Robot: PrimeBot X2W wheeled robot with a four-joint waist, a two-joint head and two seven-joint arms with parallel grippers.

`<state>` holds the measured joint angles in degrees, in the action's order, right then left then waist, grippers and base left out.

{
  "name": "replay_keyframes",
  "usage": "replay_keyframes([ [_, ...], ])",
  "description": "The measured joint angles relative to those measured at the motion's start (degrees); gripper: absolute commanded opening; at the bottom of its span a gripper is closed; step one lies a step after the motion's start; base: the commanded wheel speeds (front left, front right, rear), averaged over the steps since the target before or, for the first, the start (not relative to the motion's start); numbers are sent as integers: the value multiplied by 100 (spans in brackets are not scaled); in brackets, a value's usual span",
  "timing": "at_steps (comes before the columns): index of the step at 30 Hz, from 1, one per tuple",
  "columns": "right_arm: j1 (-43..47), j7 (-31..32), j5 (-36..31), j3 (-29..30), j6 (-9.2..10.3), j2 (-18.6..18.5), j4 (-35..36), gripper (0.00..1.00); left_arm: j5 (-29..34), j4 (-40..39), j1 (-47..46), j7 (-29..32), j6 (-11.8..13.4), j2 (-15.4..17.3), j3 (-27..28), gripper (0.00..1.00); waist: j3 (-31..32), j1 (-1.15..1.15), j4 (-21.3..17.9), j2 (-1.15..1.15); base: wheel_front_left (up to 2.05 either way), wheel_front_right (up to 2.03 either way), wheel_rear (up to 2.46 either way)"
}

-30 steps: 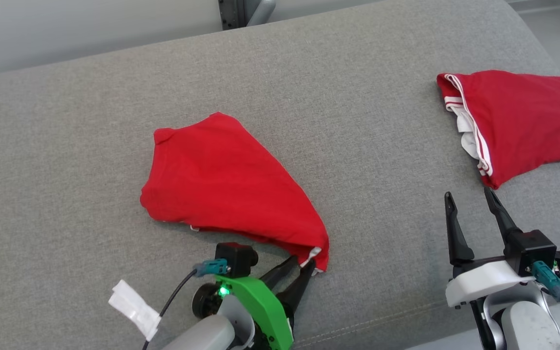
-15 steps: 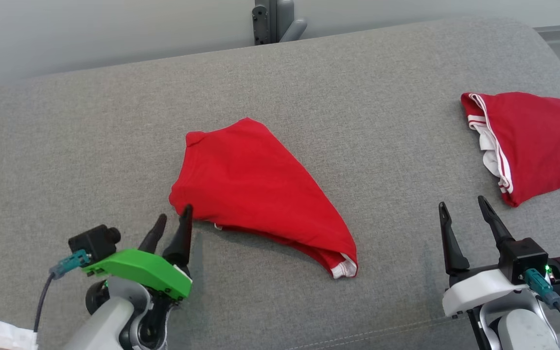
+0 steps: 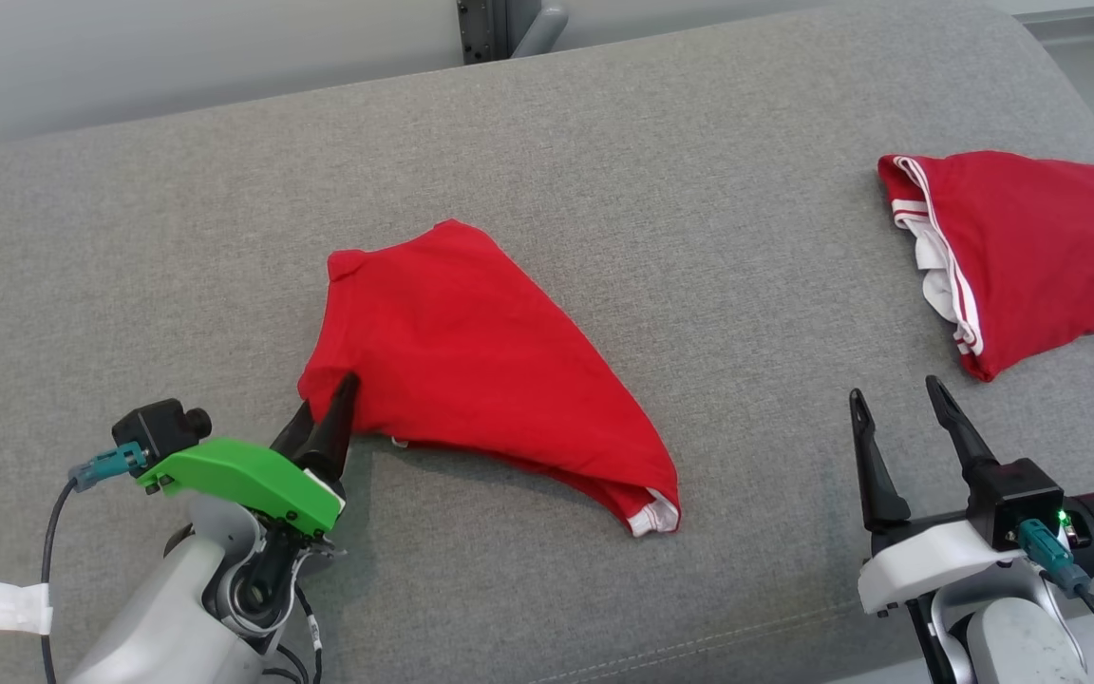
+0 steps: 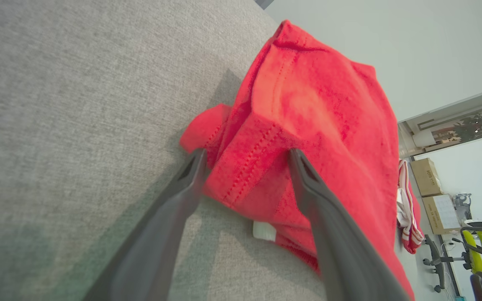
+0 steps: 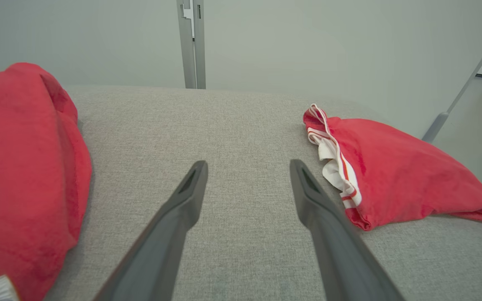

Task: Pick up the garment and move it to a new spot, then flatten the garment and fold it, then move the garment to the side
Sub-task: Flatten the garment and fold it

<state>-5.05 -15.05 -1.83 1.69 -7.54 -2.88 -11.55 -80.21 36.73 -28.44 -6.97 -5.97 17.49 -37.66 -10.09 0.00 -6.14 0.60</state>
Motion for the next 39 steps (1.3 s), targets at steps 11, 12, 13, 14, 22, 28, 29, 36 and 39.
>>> replay_keyframes([
  [11,-42,0,-24,92,0,1,12,100,598,101,-425,-126,-8,243,-327,0,30,0,-153,0,0,0,0],
  [12,-41,0,-25,96,0,0,11,100,657,25,-510,-137,57,266,-348,0,45,0,-155,0,0,0,0],
  [13,-40,0,-25,91,0,0,8,100,722,-81,-602,-140,126,288,-359,0,61,0,-160,0,0,0,0],
  [14,-39,0,-24,80,0,1,5,100,803,-208,-694,-134,202,302,-371,0,75,0,-167,0,0,0,0],
  [22,-94,0,182,-83,0,-1,1,100,1058,-1401,-1330,352,817,158,-614,0,119,0,-389,0,0,0,0],
  [28,-265,0,446,-266,0,1,14,100,1247,-1368,-1836,717,1080,-268,-883,0,14,0,-737,0,0,0,0],
  [29,-279,0,485,-265,0,0,11,100,1277,-1268,-1913,748,1103,-342,-915,0,-14,0,-812,0,0,0,0],
  [36,-299,0,716,-235,0,-5,-13,100,1348,-408,-2381,755,1126,-992,-1070,0,-247,0,-1348,0,0,0,0],
  [39,-339,0,825,-307,0,-3,-24,100,1395,-11,-2485,594,1093,-1217,-1136,0,-368,0,-1561,0,0,0,0],
])
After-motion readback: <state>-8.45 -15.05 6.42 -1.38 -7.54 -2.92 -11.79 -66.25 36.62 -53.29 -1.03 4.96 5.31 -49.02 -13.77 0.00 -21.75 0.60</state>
